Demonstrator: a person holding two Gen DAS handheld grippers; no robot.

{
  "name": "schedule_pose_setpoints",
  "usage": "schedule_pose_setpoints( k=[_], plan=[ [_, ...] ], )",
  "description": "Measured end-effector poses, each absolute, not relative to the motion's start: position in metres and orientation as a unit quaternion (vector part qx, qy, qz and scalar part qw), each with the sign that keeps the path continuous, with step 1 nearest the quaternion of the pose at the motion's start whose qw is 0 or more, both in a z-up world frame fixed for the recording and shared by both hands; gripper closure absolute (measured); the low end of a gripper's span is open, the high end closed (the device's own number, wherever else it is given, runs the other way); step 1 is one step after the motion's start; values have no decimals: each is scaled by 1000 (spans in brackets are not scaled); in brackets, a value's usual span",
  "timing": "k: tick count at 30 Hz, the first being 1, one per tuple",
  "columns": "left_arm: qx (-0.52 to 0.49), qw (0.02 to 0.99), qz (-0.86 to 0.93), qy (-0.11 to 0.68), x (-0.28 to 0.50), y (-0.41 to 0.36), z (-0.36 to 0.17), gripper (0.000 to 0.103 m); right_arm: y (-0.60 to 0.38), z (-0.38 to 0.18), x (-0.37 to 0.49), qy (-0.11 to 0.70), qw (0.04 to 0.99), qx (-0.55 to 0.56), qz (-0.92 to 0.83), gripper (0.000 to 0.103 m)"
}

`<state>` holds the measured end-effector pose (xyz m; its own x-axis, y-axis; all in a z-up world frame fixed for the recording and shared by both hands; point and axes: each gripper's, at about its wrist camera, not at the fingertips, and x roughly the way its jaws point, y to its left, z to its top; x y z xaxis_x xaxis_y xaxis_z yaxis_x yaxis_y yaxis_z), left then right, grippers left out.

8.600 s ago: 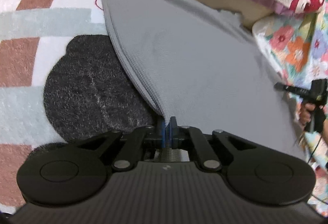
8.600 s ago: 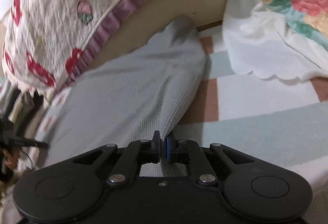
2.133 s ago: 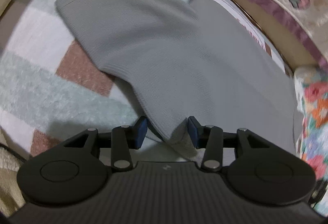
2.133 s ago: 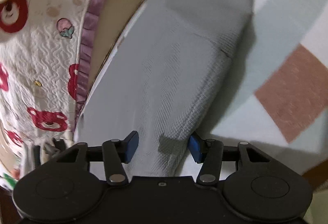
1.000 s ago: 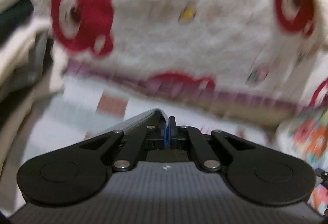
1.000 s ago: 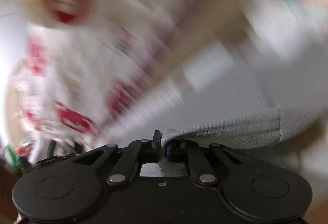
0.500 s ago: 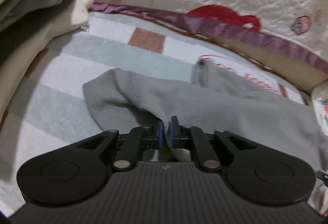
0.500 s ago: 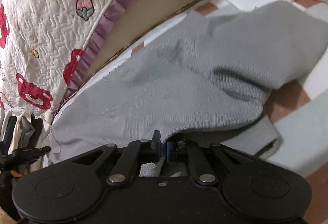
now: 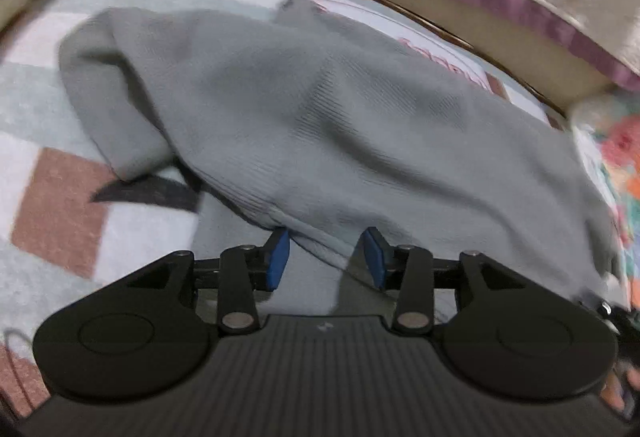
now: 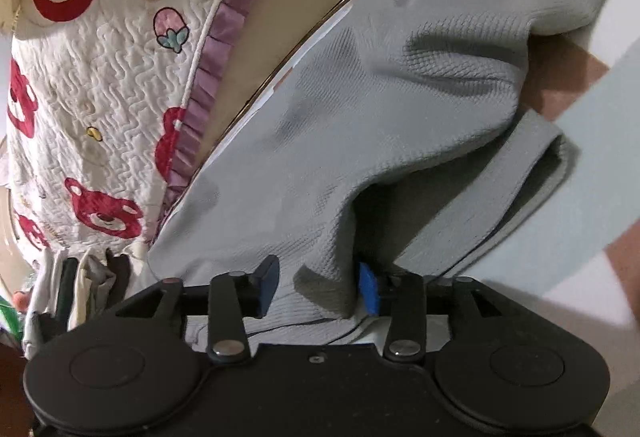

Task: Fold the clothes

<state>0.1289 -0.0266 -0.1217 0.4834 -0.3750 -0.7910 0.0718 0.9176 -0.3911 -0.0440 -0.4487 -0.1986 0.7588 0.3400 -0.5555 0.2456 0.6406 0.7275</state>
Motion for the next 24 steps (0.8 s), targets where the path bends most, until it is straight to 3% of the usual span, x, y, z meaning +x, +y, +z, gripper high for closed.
schedule_pose_setpoints(
  k=[7,8,9,10,11,12,17,24],
  plan=[
    [-247,840,-114,469,133,-15,-131,53,-443,-199,-36,333,853,401,30,56],
    [-249,842,-114,465,132,-16,-130,57,-444,-199,-35,331,852,404,28,56],
    [-244,846,-115,460,132,-18,-130,68,-444,-199,-34,332,851,406,29,56],
    [-233,852,-116,454,132,-20,-129,82,-444,-198,-32,338,849,405,34,58],
    [-221,859,-118,446,133,-21,-127,97,-444,-197,-31,344,847,404,39,67],
    [-213,865,-120,438,133,-20,-121,98,-445,-196,-30,350,842,408,47,92],
    [-180,882,-139,412,127,-12,-74,99,-451,-182,-36,349,820,446,77,95],
    [-110,840,-102,521,113,-22,-103,98,-428,-179,-38,410,866,283,37,97]
  ],
)
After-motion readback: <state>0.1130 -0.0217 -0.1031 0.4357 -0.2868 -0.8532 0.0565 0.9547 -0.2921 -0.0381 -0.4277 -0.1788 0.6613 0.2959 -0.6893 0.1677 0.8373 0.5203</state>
